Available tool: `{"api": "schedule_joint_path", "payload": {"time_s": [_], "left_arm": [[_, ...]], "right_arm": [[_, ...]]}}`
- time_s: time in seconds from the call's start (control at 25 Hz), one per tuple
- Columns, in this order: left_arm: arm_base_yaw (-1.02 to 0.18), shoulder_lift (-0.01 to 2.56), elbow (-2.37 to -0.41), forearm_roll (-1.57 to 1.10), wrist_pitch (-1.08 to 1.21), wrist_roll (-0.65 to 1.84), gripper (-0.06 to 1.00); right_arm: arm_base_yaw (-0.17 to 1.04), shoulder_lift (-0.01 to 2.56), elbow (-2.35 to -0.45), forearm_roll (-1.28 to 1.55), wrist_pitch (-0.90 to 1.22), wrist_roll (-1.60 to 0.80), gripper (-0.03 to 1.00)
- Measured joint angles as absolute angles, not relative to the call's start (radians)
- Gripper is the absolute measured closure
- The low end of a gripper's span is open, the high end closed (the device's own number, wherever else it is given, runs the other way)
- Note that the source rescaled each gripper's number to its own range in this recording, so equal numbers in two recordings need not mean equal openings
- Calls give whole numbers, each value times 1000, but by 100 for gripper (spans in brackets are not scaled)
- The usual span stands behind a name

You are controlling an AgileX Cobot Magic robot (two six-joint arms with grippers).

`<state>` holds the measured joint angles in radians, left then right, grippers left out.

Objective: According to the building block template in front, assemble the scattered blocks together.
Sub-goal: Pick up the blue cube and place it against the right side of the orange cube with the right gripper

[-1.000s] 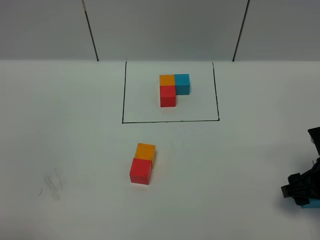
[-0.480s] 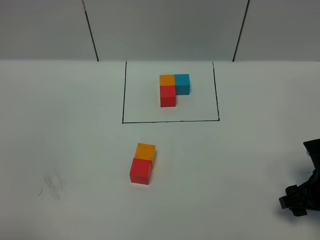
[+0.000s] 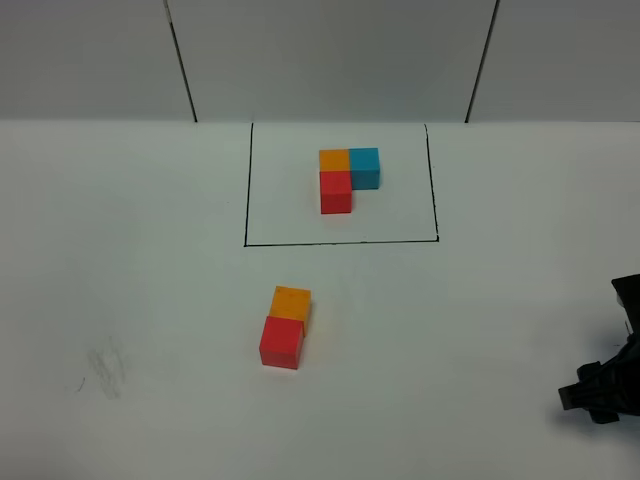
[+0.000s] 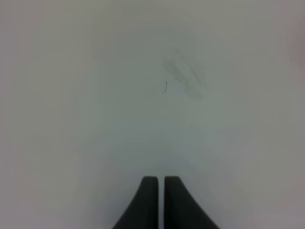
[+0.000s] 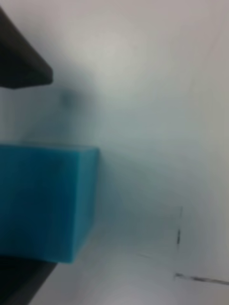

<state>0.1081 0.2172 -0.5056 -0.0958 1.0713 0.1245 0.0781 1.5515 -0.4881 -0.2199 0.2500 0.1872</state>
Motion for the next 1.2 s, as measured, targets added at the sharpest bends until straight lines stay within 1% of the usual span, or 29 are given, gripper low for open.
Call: {"api": "schedule_joint_path", "payload": {"time_s": [0.12, 0.16, 0.2, 0.8, 1.04, 1.2], "left_arm": [[108, 217, -506, -96, 1071, 125, 94], [108, 217, -506, -96, 1071, 125, 94], [108, 217, -506, -96, 1071, 125, 94], [108, 217, -506, -96, 1071, 125, 94], [108, 217, -506, -96, 1071, 125, 94], [108, 217, -506, -96, 1071, 125, 94]], "right_arm": [[78, 1551, -488, -224, 249, 187, 34], [78, 1551, -488, -227, 249, 186, 41], [78, 1551, -488, -229, 248, 186, 42], [78, 1551, -488, -288, 250, 186, 42], [78, 1551, -546, -266, 353, 181, 42], [95, 1511, -606, -199, 407, 107, 42]]}}
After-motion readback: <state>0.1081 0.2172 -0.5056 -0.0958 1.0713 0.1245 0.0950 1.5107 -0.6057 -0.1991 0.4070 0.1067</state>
